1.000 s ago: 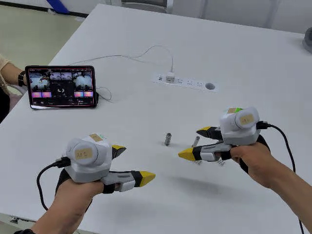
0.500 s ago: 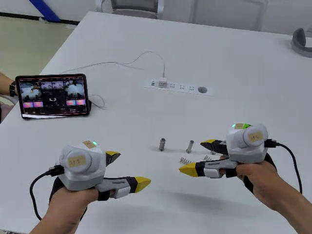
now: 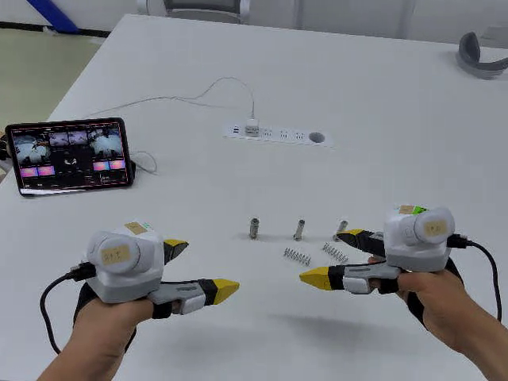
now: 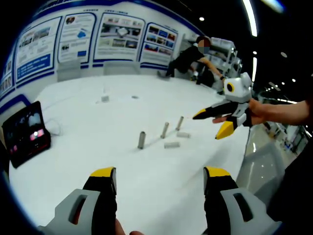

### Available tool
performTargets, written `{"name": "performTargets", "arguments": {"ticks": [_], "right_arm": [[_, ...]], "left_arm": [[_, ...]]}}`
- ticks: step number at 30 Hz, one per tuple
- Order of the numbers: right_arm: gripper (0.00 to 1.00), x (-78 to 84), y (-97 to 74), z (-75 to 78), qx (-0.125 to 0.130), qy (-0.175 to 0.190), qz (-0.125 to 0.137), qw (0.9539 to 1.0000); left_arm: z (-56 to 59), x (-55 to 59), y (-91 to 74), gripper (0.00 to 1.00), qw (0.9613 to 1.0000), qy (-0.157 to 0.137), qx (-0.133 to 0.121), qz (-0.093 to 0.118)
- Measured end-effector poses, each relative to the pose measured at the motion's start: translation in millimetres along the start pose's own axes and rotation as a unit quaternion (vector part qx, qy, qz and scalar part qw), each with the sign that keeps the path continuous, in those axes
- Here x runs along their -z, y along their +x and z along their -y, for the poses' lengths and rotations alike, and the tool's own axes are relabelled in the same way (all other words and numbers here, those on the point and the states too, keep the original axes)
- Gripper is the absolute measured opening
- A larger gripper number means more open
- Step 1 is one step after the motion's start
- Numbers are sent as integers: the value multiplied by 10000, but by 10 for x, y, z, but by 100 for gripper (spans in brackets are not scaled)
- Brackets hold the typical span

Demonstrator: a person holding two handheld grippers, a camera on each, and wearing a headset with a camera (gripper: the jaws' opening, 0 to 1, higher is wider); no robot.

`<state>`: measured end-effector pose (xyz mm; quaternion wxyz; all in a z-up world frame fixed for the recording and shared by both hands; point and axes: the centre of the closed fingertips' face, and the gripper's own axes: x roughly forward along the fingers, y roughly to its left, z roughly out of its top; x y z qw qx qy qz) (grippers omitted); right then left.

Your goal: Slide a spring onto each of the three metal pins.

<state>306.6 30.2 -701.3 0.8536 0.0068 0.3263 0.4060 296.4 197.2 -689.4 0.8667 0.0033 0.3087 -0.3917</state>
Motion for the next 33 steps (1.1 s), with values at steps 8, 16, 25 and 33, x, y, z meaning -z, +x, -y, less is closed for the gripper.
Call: {"name": "performTargets", "arguments": {"ticks": [8, 16, 25, 33], "right_arm": [[83, 78, -69, 9, 96, 146, 54, 9998], [86, 178, -137, 22, 163, 244, 29, 9996], [86, 293, -212, 67, 247, 369, 1, 9990], [87, 364, -276, 93, 303, 464, 22, 9985]], "left_arm": [[-6, -31, 51, 75, 10000, -8, 27, 16], [28, -17, 130, 76, 9999, 34, 113, -52], [113, -29, 247, 77, 9994, 159, 263, -166], [221, -27, 390, 78, 9979, 324, 466, -327]]}}
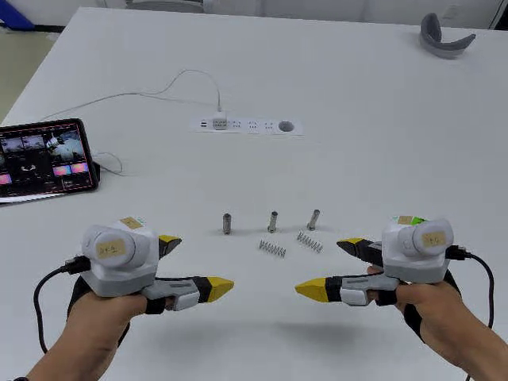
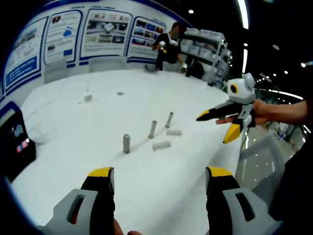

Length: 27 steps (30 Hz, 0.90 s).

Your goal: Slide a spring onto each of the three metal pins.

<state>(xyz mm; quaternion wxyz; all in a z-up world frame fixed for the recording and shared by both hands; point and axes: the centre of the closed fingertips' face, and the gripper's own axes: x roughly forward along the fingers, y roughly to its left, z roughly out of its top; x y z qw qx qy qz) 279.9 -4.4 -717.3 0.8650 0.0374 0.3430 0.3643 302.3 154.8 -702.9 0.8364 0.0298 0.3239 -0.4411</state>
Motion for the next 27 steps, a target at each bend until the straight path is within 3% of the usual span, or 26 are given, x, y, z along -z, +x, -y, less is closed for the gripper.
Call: {"name": "performTargets", "arguments": {"ticks": [11, 17, 27], "right_arm": [[88, 77, -98, 35, 58, 72, -34, 10000], [88, 115, -146, 54, 62, 106, -81, 9999], [89, 191, -199, 35, 41, 80, -170, 9998]], "left_arm": [[159, -39, 238, 78, 9976, 496, 373, -308], [226, -12, 379, 78, 9930, 853, 601, -549], [320, 22, 641, 75, 9849, 1184, 947, -841]]}}
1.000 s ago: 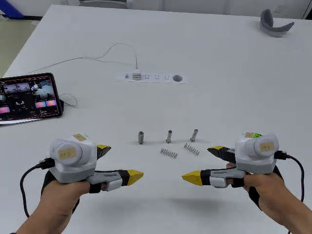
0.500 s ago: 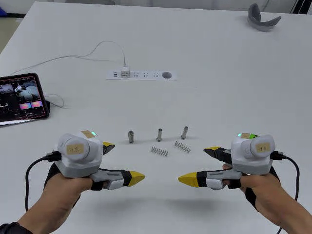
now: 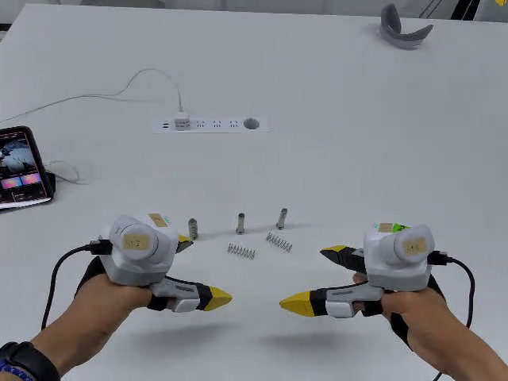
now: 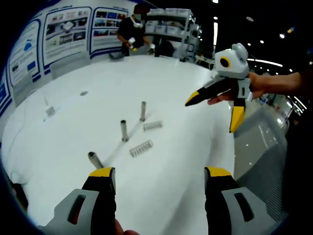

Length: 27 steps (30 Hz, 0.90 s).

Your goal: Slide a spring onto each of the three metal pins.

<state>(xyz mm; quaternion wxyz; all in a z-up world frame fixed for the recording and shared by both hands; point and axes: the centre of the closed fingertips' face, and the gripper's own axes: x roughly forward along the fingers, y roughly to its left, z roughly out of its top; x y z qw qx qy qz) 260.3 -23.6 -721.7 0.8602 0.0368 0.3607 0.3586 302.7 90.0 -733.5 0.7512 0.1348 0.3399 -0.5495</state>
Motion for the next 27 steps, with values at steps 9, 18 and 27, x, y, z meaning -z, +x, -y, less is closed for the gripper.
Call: {"name": "performTargets", "arguments": {"ticks": [9, 18, 27], "right_arm": [[89, 11, -17, -21, -40, -16, -39, 10000], [89, 53, -7, -49, -76, 32, -54, 10000], [89, 144, -15, -103, -120, 90, -119, 9998]], "left_arm": [[8, -27, 239, 71, 9993, 290, 165, -186], [-46, -66, 440, 62, 9986, 433, 232, -209], [-106, -112, 591, 56, 9985, 447, 222, -212]]}}
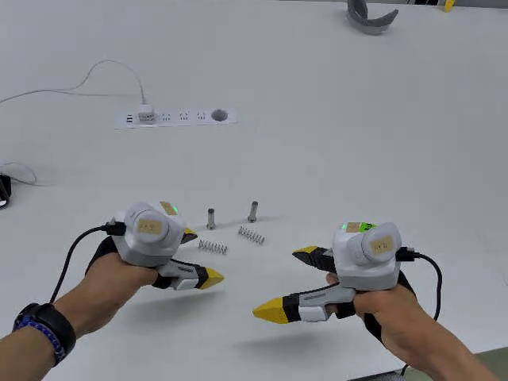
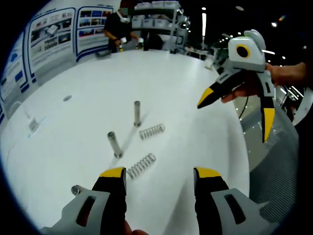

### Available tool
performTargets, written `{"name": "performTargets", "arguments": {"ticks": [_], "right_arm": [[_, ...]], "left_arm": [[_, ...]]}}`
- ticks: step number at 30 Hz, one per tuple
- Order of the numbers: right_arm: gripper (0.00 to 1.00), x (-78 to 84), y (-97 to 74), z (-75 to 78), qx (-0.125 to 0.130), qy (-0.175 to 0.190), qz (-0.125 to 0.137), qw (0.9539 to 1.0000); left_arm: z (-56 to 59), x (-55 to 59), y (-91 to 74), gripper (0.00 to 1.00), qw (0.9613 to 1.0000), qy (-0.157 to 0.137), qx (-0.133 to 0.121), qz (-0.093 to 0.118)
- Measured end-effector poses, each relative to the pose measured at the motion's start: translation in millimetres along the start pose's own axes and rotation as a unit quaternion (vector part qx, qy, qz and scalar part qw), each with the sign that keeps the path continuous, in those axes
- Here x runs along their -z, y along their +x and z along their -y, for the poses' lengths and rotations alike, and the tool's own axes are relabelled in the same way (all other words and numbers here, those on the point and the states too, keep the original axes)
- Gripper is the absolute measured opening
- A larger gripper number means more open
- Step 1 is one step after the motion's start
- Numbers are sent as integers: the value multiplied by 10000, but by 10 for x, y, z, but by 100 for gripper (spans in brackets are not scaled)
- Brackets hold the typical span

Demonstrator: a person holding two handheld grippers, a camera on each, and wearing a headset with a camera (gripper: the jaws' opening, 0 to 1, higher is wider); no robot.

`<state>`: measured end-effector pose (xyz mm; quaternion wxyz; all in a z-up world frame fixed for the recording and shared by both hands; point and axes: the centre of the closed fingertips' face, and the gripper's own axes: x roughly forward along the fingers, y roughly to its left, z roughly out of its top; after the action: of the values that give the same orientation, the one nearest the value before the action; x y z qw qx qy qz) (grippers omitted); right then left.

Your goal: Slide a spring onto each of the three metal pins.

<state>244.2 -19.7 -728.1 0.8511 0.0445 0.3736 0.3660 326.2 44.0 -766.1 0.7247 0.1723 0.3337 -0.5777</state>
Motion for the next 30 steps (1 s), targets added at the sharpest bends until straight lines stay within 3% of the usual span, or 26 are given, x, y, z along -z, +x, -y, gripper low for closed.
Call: {"name": "performTargets", "arguments": {"ticks": [4, 13, 22, 25, 30], "right_arm": [[89, 32, -20, 14, 4, 17, -24, 10000], [89, 97, -87, 50, 53, 83, -53, 9999], [89, 154, -100, 49, 64, 151, -70, 9998], [89, 149, -103, 54, 68, 171, -47, 9998], [89, 152, -102, 51, 58, 160, -56, 9998]], "left_arm": [[-42, -22, 81, 53, 10000, 43, -12, 26], [-124, 61, 281, 47, 9999, -65, -38, -125], [-106, 152, 324, 37, 9997, -51, -73, -212], [-67, 168, 281, 33, 9997, -22, -100, -220], [-95, 262, 250, 26, 9993, 99, -174, -323]]}}
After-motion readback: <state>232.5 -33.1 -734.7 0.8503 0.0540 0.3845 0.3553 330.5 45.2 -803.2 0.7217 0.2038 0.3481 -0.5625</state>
